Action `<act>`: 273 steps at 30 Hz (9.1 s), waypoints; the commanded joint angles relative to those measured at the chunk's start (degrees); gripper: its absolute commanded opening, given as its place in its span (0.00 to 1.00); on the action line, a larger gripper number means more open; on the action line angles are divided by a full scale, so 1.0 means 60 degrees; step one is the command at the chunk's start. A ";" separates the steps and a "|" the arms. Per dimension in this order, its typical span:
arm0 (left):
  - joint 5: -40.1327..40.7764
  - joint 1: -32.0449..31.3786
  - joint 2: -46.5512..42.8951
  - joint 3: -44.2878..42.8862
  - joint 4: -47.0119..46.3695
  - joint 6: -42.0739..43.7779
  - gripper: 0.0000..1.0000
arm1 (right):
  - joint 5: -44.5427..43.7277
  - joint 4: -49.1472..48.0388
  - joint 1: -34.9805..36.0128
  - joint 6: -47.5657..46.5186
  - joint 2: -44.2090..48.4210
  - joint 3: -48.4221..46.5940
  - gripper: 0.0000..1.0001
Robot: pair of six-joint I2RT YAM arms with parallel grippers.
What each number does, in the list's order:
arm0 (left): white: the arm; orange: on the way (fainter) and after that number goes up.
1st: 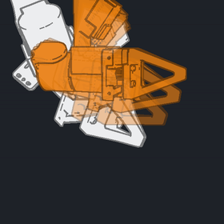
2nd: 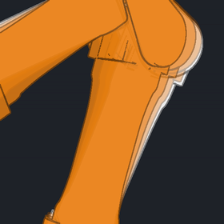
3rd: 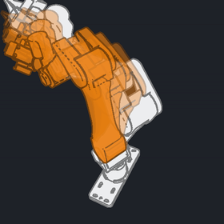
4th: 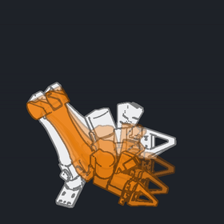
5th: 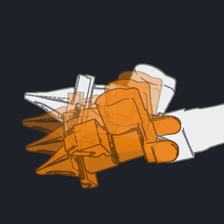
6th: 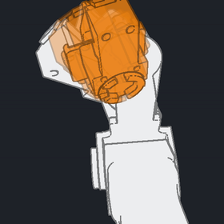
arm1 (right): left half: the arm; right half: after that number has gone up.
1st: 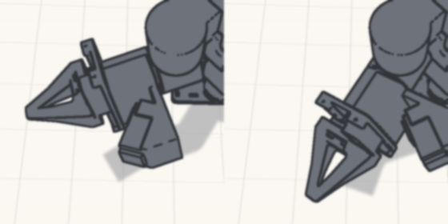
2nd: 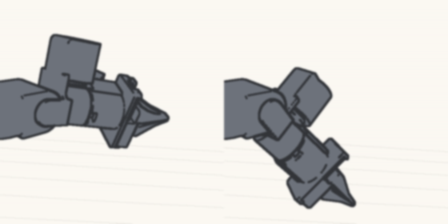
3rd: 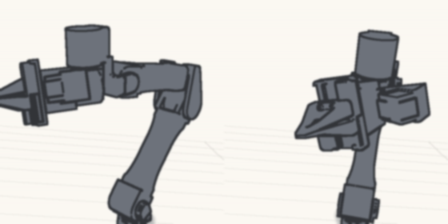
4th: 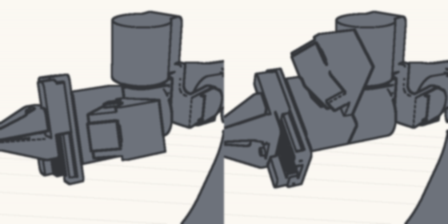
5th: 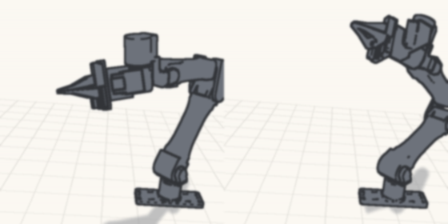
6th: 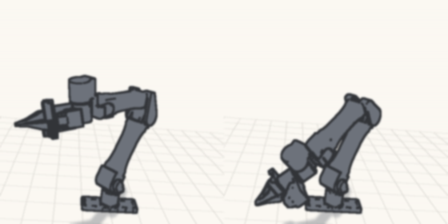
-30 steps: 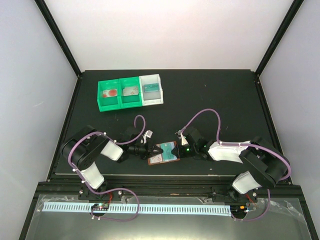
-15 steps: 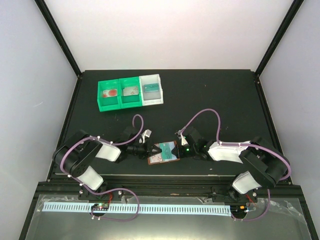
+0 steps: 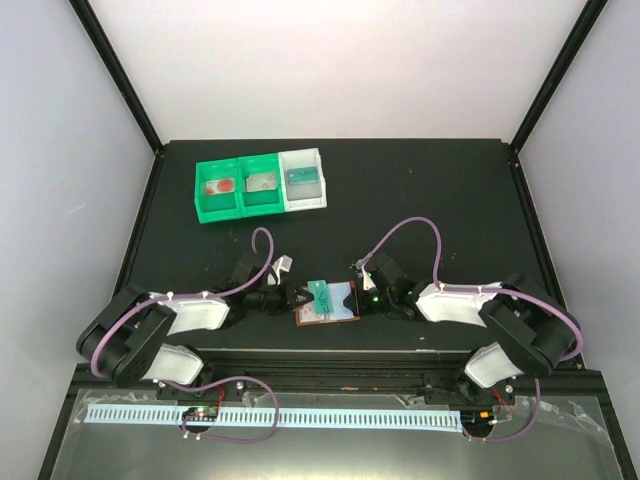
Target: Take the credit cards out of the card holder
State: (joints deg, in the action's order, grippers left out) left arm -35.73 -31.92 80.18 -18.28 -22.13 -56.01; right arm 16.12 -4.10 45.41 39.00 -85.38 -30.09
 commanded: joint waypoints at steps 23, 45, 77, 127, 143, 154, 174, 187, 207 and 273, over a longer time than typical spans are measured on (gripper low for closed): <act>0.0174 0.0076 -0.4074 -0.0790 0.1449 0.0220 0.02 | 0.1575 -0.1758 0.0043 0.1579 0.2654 0.0050 0.55; -0.0612 0.0101 -0.4143 -0.0494 -0.0327 -0.0466 0.04 | 0.2843 -0.3260 0.0021 0.1881 0.2966 0.0595 0.01; -0.5632 0.0751 -0.5633 -0.2849 0.6798 0.5586 0.34 | 0.7328 0.1664 0.0018 -0.3455 0.4620 -0.1126 0.02; 0.1575 0.1207 -0.0954 -0.6519 0.5997 0.3999 0.02 | -0.0183 0.3084 0.0013 -0.2434 0.7034 -0.0804 1.00; 0.3967 0.2261 0.1609 -0.8368 0.4721 0.3462 0.02 | -0.1322 0.2934 0.0018 -0.1549 0.8267 -0.0507 1.00; 0.4164 0.2654 0.4064 -0.9532 0.3772 0.2299 0.02 | -0.1106 0.2794 0.0018 -0.1420 0.7764 -0.0634 1.00; 0.4492 0.2698 0.6986 -1.2261 0.3976 0.1740 0.02 | -0.1564 0.3166 0.0017 -0.1718 0.7504 -0.0847 1.00; 0.4257 0.2719 0.7995 -1.3370 0.4204 0.1589 0.03 | -0.1766 0.3209 0.0020 -0.1744 0.7434 -0.0738 1.00; 0.4629 0.2684 0.8800 -1.3858 0.4373 0.1684 0.05 | -0.2326 0.3767 0.0019 -0.1916 0.7719 -0.0743 1.00; 0.1916 0.2881 0.0186 -0.8661 1.0154 0.6003 0.96 | -0.1227 0.3323 0.0016 -0.0294 0.5783 -0.0346 0.44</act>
State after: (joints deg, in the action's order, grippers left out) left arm -18.94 -15.00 85.43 -77.38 35.97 -22.61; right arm 6.39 19.75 45.34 36.36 -48.90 -32.99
